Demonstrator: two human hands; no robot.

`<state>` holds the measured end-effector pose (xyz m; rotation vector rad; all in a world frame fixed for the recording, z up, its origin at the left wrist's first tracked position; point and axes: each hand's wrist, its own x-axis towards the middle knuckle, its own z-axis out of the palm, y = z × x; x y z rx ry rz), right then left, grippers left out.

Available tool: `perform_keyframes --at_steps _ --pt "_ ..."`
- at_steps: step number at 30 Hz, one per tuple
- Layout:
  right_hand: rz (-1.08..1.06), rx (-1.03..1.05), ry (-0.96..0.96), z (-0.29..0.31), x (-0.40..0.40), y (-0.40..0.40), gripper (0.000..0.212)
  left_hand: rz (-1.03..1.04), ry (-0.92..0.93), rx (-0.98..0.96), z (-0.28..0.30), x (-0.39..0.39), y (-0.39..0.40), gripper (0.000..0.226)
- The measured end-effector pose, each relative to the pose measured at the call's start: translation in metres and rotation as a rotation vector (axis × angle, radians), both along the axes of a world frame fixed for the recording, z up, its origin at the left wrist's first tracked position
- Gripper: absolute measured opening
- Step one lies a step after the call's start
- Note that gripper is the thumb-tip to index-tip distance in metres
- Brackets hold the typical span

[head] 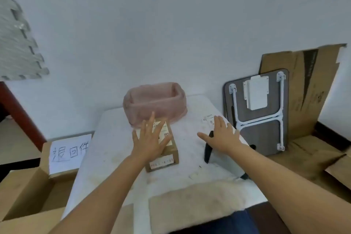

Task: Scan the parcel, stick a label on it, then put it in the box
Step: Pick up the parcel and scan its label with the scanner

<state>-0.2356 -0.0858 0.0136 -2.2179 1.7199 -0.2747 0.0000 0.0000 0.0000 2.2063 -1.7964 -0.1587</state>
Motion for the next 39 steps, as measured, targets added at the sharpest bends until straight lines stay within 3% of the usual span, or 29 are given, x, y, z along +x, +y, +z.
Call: perform_keyframes --at_steps 5,8,15,19,25,28,31,36,39 --pt "-0.058 0.061 -0.084 -0.034 -0.039 0.033 0.107 0.049 0.034 -0.095 -0.017 -0.005 0.014 0.063" --pt "-0.021 0.041 -0.030 -0.040 -0.046 0.044 0.110 0.065 0.031 -0.168 -0.022 -0.009 0.017 0.062" --pt "0.006 0.029 0.028 -0.041 -0.041 0.048 0.074 0.096 0.103 -0.192 -0.027 -0.012 0.028 0.059" --pt "-0.050 0.025 -0.058 -0.043 -0.033 0.049 0.061 0.111 0.154 -0.214 -0.031 -0.008 0.032 0.059" --pt "-0.175 0.088 -0.488 -0.006 0.002 0.045 0.040 0.174 0.310 -0.272 -0.027 0.002 0.029 0.060" --pt "-0.200 0.345 -0.934 0.020 0.020 0.041 0.020 0.213 0.503 -0.302 -0.022 0.004 0.031 0.059" --pt "-0.234 0.604 -1.274 0.031 0.038 0.044 0.019 0.273 0.736 -0.293 -0.017 0.002 0.033 0.061" --pt "-0.180 0.509 -1.098 0.017 0.066 0.043 0.019 0.418 1.012 -0.114 -0.021 0.007 0.029 0.075" --pt "-0.137 0.477 -0.981 0.014 0.077 0.045 0.027 0.387 1.099 -0.054 -0.043 0.022 0.022 0.088"
